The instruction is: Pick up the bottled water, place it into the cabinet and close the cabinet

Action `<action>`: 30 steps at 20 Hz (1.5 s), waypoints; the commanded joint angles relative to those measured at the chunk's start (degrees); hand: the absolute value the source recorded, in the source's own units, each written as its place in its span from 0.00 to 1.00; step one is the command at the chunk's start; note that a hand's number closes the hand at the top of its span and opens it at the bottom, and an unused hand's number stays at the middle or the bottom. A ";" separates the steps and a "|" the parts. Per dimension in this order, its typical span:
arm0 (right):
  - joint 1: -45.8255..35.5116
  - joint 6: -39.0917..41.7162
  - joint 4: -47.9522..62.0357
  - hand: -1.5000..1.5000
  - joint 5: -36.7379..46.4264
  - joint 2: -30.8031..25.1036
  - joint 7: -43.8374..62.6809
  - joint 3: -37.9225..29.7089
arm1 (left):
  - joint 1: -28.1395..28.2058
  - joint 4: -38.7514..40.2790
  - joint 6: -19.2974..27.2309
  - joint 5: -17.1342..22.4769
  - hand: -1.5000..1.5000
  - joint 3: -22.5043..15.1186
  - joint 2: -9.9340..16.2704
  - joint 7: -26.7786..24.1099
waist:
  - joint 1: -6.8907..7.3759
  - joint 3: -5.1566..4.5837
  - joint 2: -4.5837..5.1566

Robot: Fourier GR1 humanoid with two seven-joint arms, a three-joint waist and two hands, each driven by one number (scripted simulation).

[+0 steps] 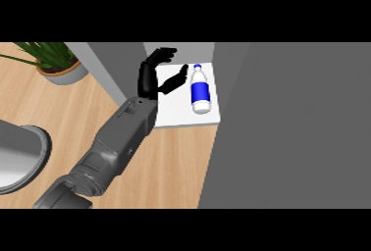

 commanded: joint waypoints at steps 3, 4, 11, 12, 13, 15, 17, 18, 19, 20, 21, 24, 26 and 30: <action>-1.49 -0.66 -4.14 0.00 1.66 0.42 5.05 -0.42 | -0.08 -4.39 -9.81 4.31 1.00 1.19 -0.05 -3.58 | 0.81 0.03 -0.56; 1.72 0.31 -3.67 0.00 1.69 -1.03 0.94 1.00 | 0.30 -4.52 -12.16 4.47 1.00 1.82 -0.05 -3.56 | 1.07 0.11 -0.73; 3.50 -1.85 -6.59 0.00 4.62 -1.86 3.90 1.25 | 6.34 -12.07 -22.74 8.81 1.00 -2.49 -0.06 -0.84 | 2.73 0.12 -1.62; 2.04 -1.48 -7.15 0.00 2.88 -2.08 4.43 -0.99 | 7.46 -13.71 -23.61 10.15 1.00 -3.72 -0.06 0.04 | 2.91 0.12 -1.60; 1.71 -0.58 -4.99 0.00 1.74 -2.15 2.61 -1.85 | 8.14 -14.25 -24.06 12.44 1.00 -5.43 -0.06 -0.43 | 2.13 0.14 -1.27; 2.57 -3.20 -4.13 0.00 4.59 -0.69 2.40 0.29 | 11.83 -18.85 -28.93 10.50 1.00 -5.69 -0.06 2.16 | 4.22 0.14 -1.88; 2.86 -2.67 -3.63 0.00 6.17 -1.51 2.03 1.89 | 13.30 -23.42 -28.62 11.99 1.00 -6.60 -0.05 5.56 | 4.06 0.14 -1.82; 3.68 -1.99 -7.63 0.00 2.90 -4.08 3.19 -2.37 | 15.90 -27.18 -27.47 12.87 1.00 -7.93 -0.05 5.25 | 4.27 0.16 -1.96; 1.97 -2.22 -4.58 0.00 3.22 -2.69 3.74 -1.98 | 19.85 -30.22 -28.07 12.75 1.00 -9.30 -0.05 5.37 | 4.70 0.15 -1.85; 1.93 -2.50 -10.08 0.00 3.16 -4.41 7.77 -2.53 | 19.34 -33.20 -24.54 14.88 1.00 -11.08 -0.06 5.70 | 4.34 0.09 -2.12; 2.72 -2.84 -9.74 0.00 2.81 -5.09 6.67 -3.92 | 23.94 -34.79 -27.92 12.82 1.00 -10.12 0.85 6.25 | 5.61 0.12 -2.35; 5.01 -1.74 -7.57 0.00 2.06 -6.02 2.83 -2.83 | 31.70 -44.30 -25.54 13.15 1.00 -12.09 0.99 6.55 | 5.34 0.20 -2.27; 1.76 -1.41 -5.56 0.00 2.44 -5.12 4.40 -1.98 | 34.75 -52.58 -26.25 14.12 1.00 -13.21 3.83 11.32 | 6.26 0.17 -2.33; 1.09 -1.06 -7.18 1.00 3.42 -6.08 6.22 -0.29 | 46.90 -66.00 -25.81 13.92 1.00 -16.90 6.10 13.41 | 5.71 0.14 -2.08</action>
